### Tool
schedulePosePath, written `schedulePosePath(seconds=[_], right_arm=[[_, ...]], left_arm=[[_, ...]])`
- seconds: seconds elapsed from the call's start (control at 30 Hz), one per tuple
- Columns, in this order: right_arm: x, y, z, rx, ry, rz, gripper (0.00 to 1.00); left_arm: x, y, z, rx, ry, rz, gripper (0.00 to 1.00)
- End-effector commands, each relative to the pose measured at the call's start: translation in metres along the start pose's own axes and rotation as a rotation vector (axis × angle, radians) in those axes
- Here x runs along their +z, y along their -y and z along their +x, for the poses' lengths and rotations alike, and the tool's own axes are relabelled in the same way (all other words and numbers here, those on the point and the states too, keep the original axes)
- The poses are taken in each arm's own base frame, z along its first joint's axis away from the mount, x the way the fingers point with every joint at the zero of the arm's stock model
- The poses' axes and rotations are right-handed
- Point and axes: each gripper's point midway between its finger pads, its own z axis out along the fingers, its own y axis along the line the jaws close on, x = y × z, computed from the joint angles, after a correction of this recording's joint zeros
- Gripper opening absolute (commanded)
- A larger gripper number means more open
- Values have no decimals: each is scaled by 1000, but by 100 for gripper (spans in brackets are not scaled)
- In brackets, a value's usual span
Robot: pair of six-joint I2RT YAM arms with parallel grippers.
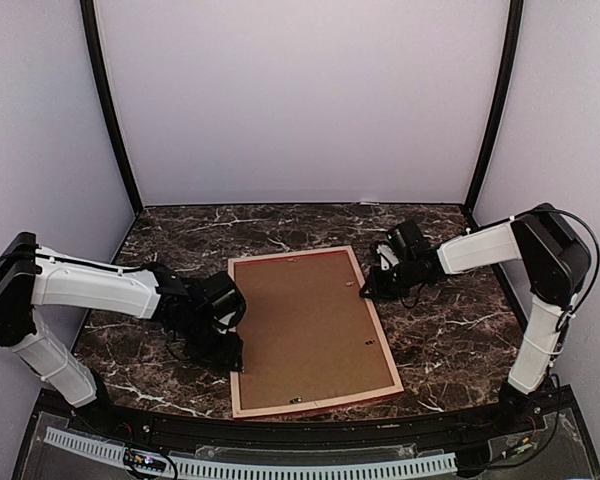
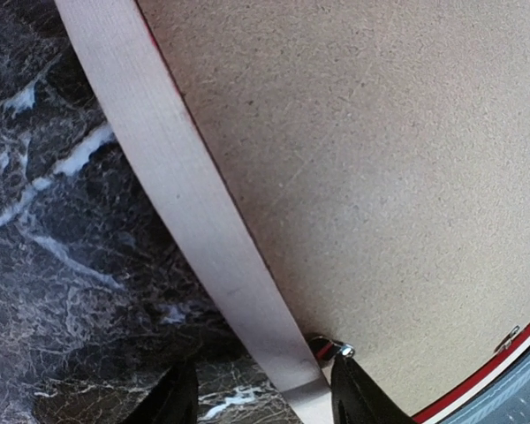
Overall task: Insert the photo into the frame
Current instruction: Press the fastener onto the backboard.
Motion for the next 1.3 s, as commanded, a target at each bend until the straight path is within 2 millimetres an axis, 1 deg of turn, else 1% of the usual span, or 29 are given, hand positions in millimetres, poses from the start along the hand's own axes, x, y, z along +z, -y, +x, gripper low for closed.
schedulePosePath(seconds=[0.0,0.2,0.33,0.53,0.63,0.73,0.77,0.83,0.9,1.1,1.27], right_arm=[[13,7,28,7,-92,-9,12],[13,8,28,7,-94,-3,12],[14,8,28,6,-95,-6,12],[14,7,26,3,-94,-8,12],[14,7,26,4,-94,-7,12],[15,7,28,8,-94,-11,12],[15,8,28,11,-94,-12,12],[16,8,30,12,-95,-13,12],[16,8,30,14,-93,-15,12],[14,10,27,42,-68,0,10],[12,15,24,80,-39,28,5]], left_arm=[[1,-2,1,14,-19,-32,52],[8,0,-3,17,-22,-45,49],[7,-8,-5,10,-10,-91,48],[-3,-18,-14,5,50,-152,44],[-11,-17,-20,1,77,-160,44],[-19,-9,-24,-10,99,-124,47],[-21,-4,-26,-10,107,-110,51],[-25,2,-25,-16,110,-91,55],[-25,6,-22,-16,103,-89,58],[-17,7,-8,-39,75,-89,59],[-18,9,-9,-35,78,-95,58]])
